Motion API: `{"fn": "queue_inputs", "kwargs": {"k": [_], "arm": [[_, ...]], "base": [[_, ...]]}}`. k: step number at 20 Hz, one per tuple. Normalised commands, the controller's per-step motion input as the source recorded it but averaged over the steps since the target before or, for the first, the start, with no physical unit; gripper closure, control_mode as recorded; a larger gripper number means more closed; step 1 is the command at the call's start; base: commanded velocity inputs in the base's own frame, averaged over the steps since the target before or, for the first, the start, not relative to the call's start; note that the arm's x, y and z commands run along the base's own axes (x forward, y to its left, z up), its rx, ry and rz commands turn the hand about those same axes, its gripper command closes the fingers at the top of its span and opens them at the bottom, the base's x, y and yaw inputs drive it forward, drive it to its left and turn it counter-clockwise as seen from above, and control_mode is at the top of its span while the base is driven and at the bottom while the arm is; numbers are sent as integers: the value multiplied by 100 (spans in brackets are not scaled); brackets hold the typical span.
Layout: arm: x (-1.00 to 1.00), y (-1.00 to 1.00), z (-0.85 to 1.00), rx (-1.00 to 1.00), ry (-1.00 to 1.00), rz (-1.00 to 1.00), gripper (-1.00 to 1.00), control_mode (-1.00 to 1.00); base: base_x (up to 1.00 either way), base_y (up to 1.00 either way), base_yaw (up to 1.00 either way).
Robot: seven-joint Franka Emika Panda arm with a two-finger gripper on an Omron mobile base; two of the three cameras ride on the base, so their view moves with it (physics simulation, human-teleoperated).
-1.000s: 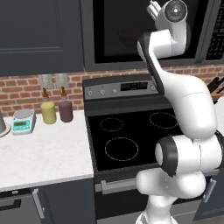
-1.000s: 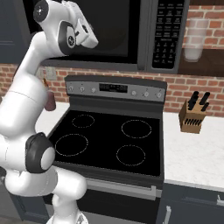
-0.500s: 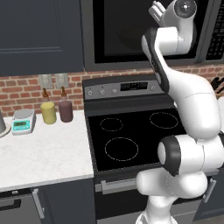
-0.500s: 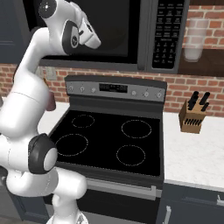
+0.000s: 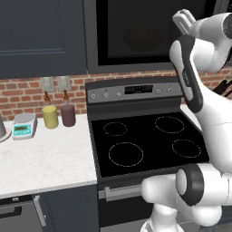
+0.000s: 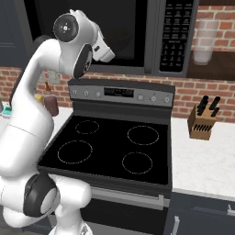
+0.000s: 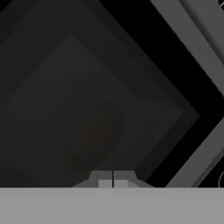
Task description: Open the microwave, place the bowl with waffle inside the microwave, then close the microwave door and turn it on.
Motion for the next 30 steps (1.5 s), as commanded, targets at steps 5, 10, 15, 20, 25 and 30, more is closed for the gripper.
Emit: {"fn": "queue_inputs", "kwargs": {"k": [5,10,15,20,25,30], "arm": [[-100,-38,11,5,-10,11,100,-100],[-89,-67,0,12,-2,4,100,-100],[-29,-75,-1,14,-4,0,100,-100],[0,-74,-17,14,0,0,100,-100],[-6,-50,-43,15,-1,0,100,-100],[0,-33,-64,21,0,0,100,-100]], "base": [[0,0,0],[0,0,0],[0,0,0],[0,0,0],[0,0,0],[0,0,0]]}}
